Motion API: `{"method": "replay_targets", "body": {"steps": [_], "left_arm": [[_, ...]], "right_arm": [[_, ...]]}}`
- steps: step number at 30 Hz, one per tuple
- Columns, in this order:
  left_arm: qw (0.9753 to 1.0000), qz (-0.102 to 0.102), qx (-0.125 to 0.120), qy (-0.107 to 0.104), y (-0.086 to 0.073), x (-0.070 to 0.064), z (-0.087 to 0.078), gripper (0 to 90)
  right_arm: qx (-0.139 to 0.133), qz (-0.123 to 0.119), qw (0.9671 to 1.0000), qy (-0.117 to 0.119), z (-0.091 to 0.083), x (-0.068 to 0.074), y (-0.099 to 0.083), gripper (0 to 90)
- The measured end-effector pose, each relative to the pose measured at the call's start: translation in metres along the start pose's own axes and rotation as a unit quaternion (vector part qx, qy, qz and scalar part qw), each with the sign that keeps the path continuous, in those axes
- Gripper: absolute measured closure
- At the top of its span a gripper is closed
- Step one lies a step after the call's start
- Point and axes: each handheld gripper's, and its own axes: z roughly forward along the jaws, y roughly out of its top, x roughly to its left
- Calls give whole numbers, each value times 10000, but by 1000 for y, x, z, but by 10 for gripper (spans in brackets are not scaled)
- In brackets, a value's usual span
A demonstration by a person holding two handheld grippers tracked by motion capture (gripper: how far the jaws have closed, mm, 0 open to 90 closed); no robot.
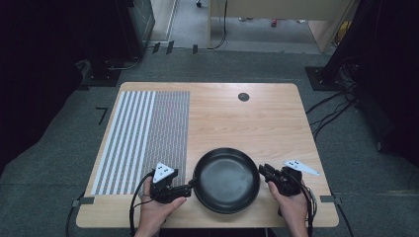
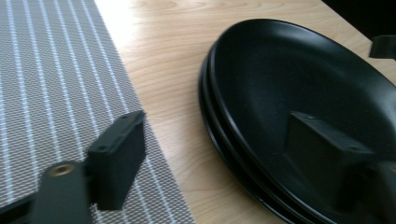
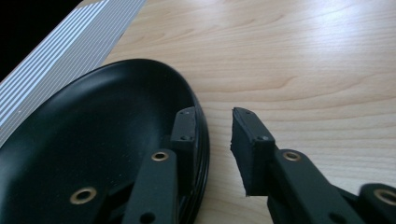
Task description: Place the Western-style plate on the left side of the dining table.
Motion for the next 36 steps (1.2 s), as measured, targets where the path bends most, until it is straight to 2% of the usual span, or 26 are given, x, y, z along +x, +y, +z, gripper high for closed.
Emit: {"method": "replay_targets", "body": {"steps": [4, 8, 11, 16, 17, 19, 23, 26, 33, 36], "left_arm": [[10000, 57, 12, -24, -4, -3, 2, 394], [9999, 36, 100, -38, -7, -4, 6, 492], [9998, 13, 168, -112, -9, -6, 9, 500], [9995, 139, 221, -181, -10, -10, 10, 546], [9994, 121, 234, -207, -10, -10, 11, 552], [9993, 72, 253, -265, -11, -10, 12, 557], [9987, -16, 324, -384, -11, -9, 13, 576], [9987, -34, 320, -384, -11, -8, 13, 592], [9986, -100, 327, -396, -10, -8, 11, 630], [9983, -192, 363, -422, -9, -6, 9, 640]], "right_arm": [[86, -61, 9999, -26, 1, 1, -1, 749], [125, 22, 9999, 71, 2, 0, -2, 788], [137, 34, 9999, 55, 2, 2, -3, 796], [220, 47, 9997, 74, 7, 6, -6, 811], [207, 27, 9997, 106, 8, 7, -7, 815], [191, -40, 9998, 23, 8, 8, -7, 836], [188, 153, 9996, 126, 7, 6, -8, 848], [206, 253, 9992, 240, 7, 5, -8, 852], [186, 295, 9991, 255, 8, 5, -9, 854], [168, 349, 9989, 280, 9, 5, -9, 857]]}}
